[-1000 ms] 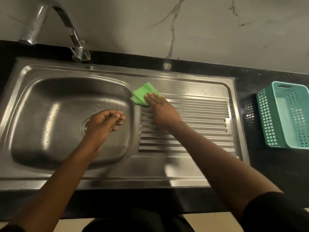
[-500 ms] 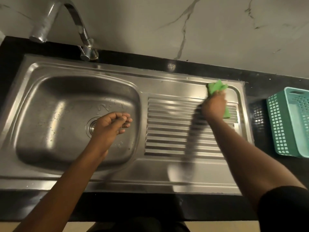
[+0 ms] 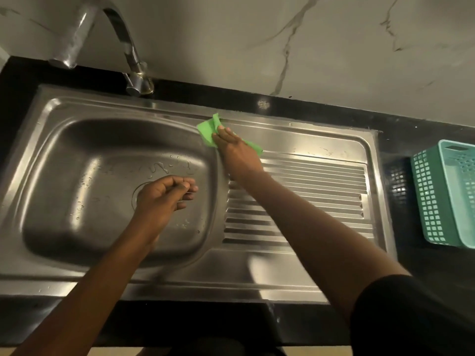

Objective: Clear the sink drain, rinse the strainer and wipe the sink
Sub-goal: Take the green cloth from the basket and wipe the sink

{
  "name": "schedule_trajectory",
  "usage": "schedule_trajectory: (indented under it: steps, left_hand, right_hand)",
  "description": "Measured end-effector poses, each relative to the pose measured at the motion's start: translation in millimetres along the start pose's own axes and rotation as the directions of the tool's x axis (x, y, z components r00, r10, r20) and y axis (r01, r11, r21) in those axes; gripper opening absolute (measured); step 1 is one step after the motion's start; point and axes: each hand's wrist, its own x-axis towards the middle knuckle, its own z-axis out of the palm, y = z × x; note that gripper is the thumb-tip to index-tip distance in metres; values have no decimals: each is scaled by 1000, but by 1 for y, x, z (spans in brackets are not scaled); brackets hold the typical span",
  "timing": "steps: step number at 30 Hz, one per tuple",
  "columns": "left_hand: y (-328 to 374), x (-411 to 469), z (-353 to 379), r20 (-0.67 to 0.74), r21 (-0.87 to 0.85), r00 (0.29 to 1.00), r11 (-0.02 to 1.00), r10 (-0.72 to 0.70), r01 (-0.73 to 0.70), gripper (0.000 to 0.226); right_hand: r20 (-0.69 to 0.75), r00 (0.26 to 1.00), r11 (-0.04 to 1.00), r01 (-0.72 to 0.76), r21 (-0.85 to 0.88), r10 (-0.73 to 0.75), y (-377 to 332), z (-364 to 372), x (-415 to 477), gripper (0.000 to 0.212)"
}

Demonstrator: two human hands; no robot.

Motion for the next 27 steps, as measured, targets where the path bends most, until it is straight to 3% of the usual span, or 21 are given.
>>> schedule_trajectory:
  steps: [1, 3, 7, 11, 13, 15, 17, 18, 20, 22, 27]
  left_hand:
    - [0, -1, 2, 2, -1, 1000, 1000, -4, 4, 19]
    - [0, -1, 7, 8, -4, 1000, 1000, -3, 3, 20]
    - [0, -1, 15, 38, 2, 999, 1000, 17, -17, 19]
    - [0, -1, 22, 59, 3, 998, 1000, 21, -21, 19]
    - [1, -1, 24, 58, -4, 998, 1000, 18, -18, 19]
    - [3, -2, 24, 58, -15, 998, 1000, 16, -15, 19]
    - [5, -3, 22, 53, -25, 998, 1000, 21, -20, 19]
    - [6, -3, 21, 48, -30, 999, 999, 23, -22, 19]
    - [6, -2, 16, 36, -35, 999, 999, 26, -25, 21]
    - [6, -1, 12, 26, -43, 999, 999, 26, -24, 22]
    - [0, 0, 2, 1, -47, 1000, 999, 11, -11, 22]
  right_hand:
    - [29, 998, 997, 59, -40, -58, 18, -4, -10, 64]
    - [18, 999, 996, 37, -78, -35, 56, -13, -34, 62]
    - [-199, 948, 947, -279, -156, 247, 150, -41, -101, 48]
    - [-216, 830, 810, -553, -195, 515, 209, -73, -148, 56]
    - [-232, 759, 756, -643, -121, 608, 208, -78, -141, 51]
    - [-280, 617, 658, -748, 79, 735, 199, -81, -128, 46]
    - [-335, 481, 577, -757, 307, 810, 192, -82, -112, 49]
    - [-350, 449, 561, -741, 368, 822, 189, -82, -104, 50]
    - [-336, 445, 555, -717, 422, 830, 178, -81, -83, 42]
    - [-259, 493, 555, -700, 448, 831, 158, -71, -59, 33]
    - [-227, 732, 755, -553, 352, 642, 65, -28, -3, 26]
